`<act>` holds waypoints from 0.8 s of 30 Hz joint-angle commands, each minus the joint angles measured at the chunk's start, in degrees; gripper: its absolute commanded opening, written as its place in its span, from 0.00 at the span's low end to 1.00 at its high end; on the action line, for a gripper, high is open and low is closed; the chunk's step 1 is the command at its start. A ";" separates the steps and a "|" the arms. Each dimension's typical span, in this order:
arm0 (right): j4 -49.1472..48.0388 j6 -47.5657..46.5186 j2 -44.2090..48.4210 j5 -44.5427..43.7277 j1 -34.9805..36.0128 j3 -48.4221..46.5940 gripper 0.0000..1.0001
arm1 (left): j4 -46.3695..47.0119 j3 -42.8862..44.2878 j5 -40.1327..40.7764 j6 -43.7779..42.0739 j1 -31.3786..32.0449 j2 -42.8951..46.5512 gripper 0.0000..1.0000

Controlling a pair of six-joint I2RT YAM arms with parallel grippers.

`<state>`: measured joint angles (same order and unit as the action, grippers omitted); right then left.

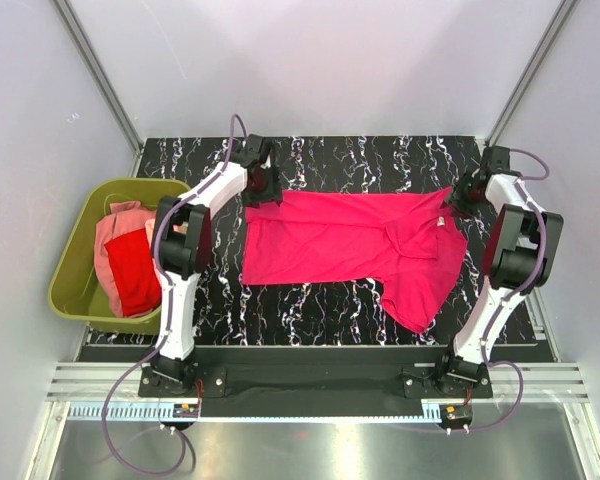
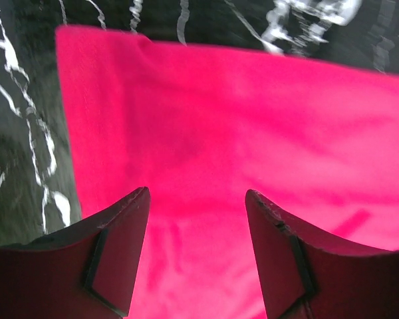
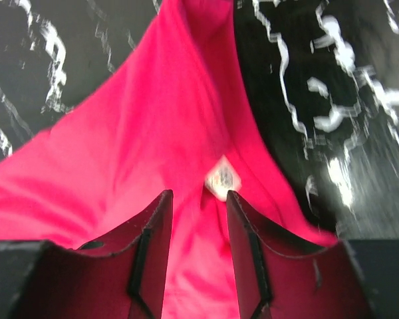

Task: Fold and stack the t-shirts
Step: Fold the tshirt

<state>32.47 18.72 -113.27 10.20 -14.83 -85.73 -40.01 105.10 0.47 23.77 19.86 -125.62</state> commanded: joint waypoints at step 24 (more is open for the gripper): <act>-15.24 17.57 -12.67 -2.84 -3.71 -6.46 0.22 | -4.64 12.93 -0.01 7.08 -5.71 -13.86 0.66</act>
<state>19.25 32.62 -124.79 6.55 -17.39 -89.84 -43.64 116.77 0.32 30.13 15.77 -136.81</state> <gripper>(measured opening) 0.190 0.655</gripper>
